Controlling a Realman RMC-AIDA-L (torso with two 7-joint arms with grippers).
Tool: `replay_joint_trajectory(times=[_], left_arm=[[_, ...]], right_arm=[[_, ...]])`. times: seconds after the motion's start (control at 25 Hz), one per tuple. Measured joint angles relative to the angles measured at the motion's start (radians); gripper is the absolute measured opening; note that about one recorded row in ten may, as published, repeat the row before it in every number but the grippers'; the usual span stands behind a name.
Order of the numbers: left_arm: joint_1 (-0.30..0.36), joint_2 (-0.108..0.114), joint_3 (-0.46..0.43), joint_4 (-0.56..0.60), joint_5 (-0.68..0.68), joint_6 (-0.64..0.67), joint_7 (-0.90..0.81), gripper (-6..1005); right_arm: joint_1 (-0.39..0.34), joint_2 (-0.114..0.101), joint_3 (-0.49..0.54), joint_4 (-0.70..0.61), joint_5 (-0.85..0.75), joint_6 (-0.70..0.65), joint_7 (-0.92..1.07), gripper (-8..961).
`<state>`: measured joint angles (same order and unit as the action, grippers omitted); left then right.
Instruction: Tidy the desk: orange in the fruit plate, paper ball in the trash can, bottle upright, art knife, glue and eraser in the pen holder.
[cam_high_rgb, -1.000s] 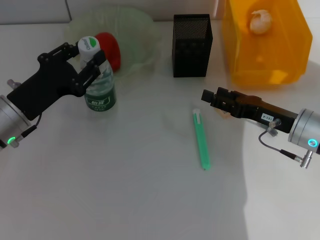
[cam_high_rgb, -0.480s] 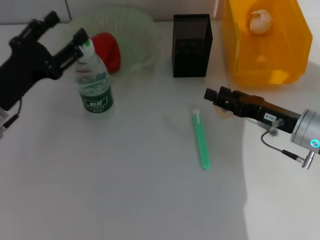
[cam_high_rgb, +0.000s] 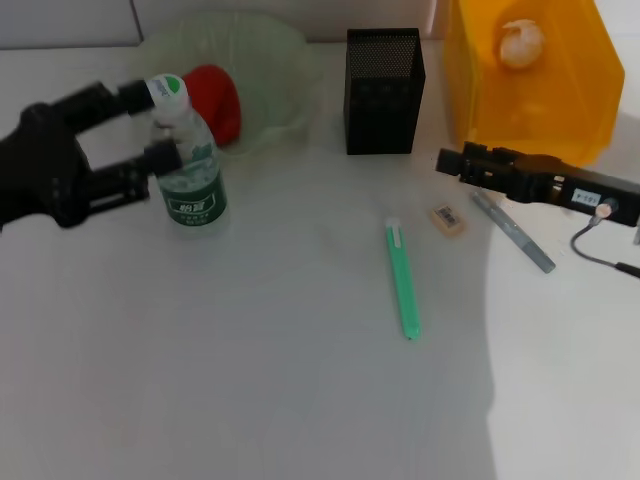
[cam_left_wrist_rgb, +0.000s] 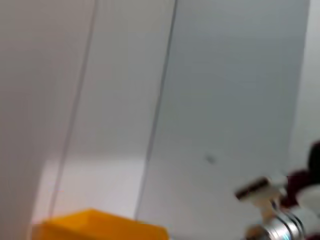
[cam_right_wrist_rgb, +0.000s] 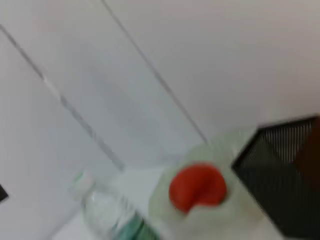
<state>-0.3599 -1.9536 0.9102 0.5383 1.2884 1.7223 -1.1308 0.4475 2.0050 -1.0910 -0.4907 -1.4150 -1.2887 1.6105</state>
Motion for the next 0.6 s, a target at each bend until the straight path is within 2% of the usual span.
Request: replay_joint_trajectory(times=[0.04, 0.08, 0.12, 0.16, 0.2, 0.24, 0.28, 0.32, 0.36, 0.44, 0.52, 0.6], left_arm=[[0.000, 0.000, 0.000, 0.000, 0.000, 0.000, 0.000, 777], [-0.005, 0.026, 0.023, 0.048, 0.116, 0.029, -0.090, 777], [-0.005, 0.026, 0.023, 0.048, 0.116, 0.029, -0.090, 777], [-0.009, 0.024, 0.022, 0.113, 0.293, 0.051, -0.165, 777], [-0.009, 0.024, 0.022, 0.113, 0.293, 0.051, -0.165, 777], [-0.009, 0.016, 0.022, 0.129, 0.346, 0.051, -0.176, 776], [-0.009, 0.016, 0.022, 0.129, 0.346, 0.051, -0.176, 776], [-0.009, 0.016, 0.022, 0.129, 0.346, 0.051, -0.176, 776], [-0.017, -0.009, 0.019, 0.165, 0.461, 0.044, -0.210, 776], [-0.021, -0.016, 0.018, 0.171, 0.483, 0.041, -0.217, 776], [-0.023, -0.022, 0.017, 0.174, 0.494, 0.036, -0.220, 776], [-0.023, -0.022, 0.017, 0.174, 0.494, 0.036, -0.220, 776]], right_arm=[[0.009, -0.038, 0.001, -0.124, -0.153, -0.042, 0.170, 730], [0.009, -0.038, 0.001, -0.124, -0.153, -0.042, 0.170, 730], [0.018, -0.052, 0.003, -0.204, -0.242, -0.076, 0.259, 730], [0.029, -0.058, 0.007, -0.293, -0.338, -0.120, 0.353, 730], [0.041, -0.062, 0.008, -0.380, -0.435, -0.167, 0.449, 730], [0.078, -0.059, 0.004, -0.557, -0.609, -0.265, 0.627, 730], [0.078, -0.059, 0.004, -0.557, -0.609, -0.265, 0.627, 730], [0.111, -0.055, 0.000, -0.646, -0.709, -0.322, 0.729, 729], [0.145, -0.049, -0.005, -0.709, -0.787, -0.365, 0.800, 729], [0.226, -0.028, -0.014, -0.806, -0.947, -0.454, 0.921, 729], [0.305, 0.003, -0.017, -0.837, -1.072, -0.510, 0.979, 729], [0.379, 0.043, -0.019, -0.807, -1.171, -0.525, 0.996, 730]])
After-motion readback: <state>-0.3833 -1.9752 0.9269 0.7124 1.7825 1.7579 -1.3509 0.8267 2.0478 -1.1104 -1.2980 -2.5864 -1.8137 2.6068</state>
